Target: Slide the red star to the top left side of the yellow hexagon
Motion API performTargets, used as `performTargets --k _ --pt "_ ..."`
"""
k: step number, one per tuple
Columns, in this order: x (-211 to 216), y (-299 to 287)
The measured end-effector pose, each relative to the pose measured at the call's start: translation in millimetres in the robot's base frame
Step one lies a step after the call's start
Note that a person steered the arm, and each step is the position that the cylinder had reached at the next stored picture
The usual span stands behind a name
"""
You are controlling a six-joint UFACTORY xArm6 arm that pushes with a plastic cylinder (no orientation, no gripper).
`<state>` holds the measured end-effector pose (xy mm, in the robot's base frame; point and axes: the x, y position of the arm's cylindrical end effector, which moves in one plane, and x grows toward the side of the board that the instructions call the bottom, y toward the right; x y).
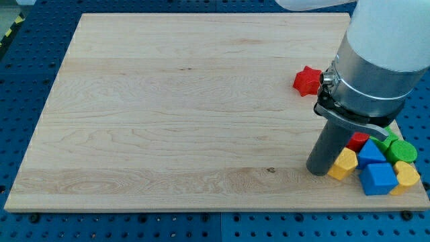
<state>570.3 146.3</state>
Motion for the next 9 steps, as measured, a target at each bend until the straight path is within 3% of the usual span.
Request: performTargets --k 1,2,4,5,6,7,8,9 --pt "0.0 0.0" --pt "-24.7 -35.8" --pt "-146.7 -115.3" --pt "-206.4 -94.5" --pt "-233.8 -22.6" --pt "-230.7 52.6" --pt "-188.4 77.7" --pt "-146.7 57.2"
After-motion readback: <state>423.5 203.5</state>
